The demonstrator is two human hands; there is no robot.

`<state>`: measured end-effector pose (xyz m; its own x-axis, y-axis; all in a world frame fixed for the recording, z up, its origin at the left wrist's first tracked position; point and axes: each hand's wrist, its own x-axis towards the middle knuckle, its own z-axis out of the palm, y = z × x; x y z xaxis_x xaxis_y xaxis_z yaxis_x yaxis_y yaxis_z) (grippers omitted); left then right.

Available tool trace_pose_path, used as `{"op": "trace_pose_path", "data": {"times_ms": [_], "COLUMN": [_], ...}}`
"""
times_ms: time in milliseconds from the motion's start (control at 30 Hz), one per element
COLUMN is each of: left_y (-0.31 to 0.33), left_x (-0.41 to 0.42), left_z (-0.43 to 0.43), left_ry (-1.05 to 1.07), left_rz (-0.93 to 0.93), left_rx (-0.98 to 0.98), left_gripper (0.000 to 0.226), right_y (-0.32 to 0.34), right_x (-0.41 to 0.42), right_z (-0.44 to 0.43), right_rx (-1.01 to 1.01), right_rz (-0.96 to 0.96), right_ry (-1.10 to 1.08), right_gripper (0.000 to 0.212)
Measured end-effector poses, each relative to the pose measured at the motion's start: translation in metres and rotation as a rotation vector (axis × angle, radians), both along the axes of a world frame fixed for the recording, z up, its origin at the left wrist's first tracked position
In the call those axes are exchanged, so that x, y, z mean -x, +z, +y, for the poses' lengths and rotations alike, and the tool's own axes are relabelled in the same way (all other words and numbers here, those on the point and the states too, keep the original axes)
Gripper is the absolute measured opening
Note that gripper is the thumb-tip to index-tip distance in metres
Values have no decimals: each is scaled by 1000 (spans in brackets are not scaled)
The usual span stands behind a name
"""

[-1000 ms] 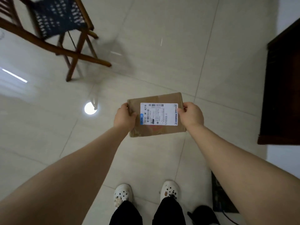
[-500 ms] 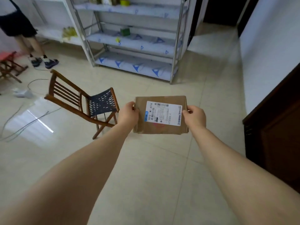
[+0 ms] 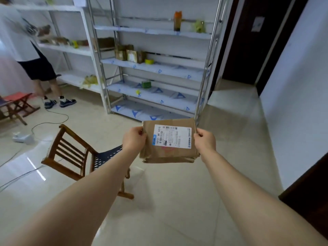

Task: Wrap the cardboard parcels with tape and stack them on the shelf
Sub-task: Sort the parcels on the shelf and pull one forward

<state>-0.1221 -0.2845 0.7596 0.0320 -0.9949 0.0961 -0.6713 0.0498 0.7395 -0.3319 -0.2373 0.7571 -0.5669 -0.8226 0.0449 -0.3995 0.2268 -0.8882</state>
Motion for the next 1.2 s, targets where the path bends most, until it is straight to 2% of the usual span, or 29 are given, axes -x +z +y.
{"op": "trace_pose_path", "data": {"times_ms": [300,700,833,1200], "left_y": [29,46,58,45], "left_x": [11,58,68,28], "left_z": [-179,-411,-494,-692], "left_ry": [2,70,112,180], "left_rz": [-30,-191,-252,-455], "left_rx": [110,152,162,168], "left_gripper": [24,32,27,19], "right_y": [26,44,54,38], "right_x": [7,54,64,23], "right_z": [-175,-419,-516,-746], "right_rx": [26,126,121,124], "right_rz": [65,30,43,-7], "right_ry": [-96,58,121,232], "right_gripper": [21,15,18,22]}}
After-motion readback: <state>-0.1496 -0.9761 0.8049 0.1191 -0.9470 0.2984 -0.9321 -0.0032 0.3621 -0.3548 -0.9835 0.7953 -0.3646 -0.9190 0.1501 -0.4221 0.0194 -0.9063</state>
